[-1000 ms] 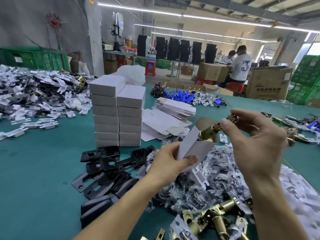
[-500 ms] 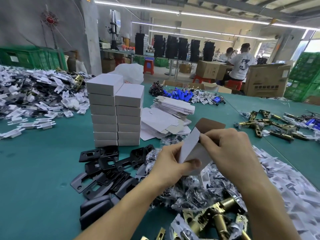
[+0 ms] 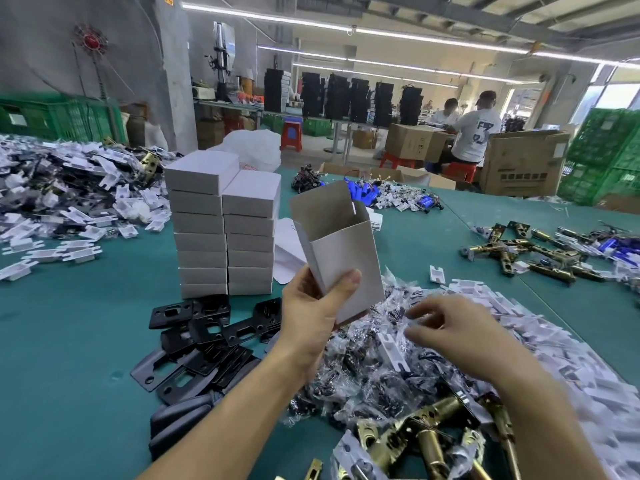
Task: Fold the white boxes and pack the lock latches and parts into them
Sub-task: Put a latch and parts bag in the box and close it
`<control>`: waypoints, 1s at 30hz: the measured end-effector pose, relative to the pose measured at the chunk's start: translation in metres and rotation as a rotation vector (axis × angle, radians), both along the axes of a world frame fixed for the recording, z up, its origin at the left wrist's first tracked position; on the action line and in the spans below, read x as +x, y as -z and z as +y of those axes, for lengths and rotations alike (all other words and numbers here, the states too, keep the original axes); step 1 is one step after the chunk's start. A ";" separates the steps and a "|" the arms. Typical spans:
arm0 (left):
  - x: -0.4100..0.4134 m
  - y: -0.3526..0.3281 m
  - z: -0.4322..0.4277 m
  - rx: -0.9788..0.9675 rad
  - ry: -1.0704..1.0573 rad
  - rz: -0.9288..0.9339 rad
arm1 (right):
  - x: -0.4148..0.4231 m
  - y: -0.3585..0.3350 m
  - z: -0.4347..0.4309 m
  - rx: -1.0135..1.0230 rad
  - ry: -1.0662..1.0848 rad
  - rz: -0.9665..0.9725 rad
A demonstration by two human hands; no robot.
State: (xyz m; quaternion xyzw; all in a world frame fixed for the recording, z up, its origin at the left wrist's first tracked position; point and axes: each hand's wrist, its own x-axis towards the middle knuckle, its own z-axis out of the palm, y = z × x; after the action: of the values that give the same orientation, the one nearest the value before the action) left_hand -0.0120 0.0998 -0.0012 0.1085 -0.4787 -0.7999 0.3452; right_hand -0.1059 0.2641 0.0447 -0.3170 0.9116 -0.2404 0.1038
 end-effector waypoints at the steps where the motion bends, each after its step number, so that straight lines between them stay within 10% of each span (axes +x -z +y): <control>1: 0.000 0.000 0.001 -0.019 -0.004 0.009 | 0.002 0.004 -0.005 0.041 -0.027 0.000; 30: 0.004 -0.001 0.006 -0.296 -0.142 -0.076 | 0.008 0.036 -0.029 0.015 0.006 0.068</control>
State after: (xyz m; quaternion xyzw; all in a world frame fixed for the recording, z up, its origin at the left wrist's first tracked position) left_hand -0.0083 0.1059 -0.0006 0.1200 -0.5949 -0.6898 0.3948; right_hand -0.0978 0.2356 0.0083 -0.3214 0.9173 -0.2228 0.0747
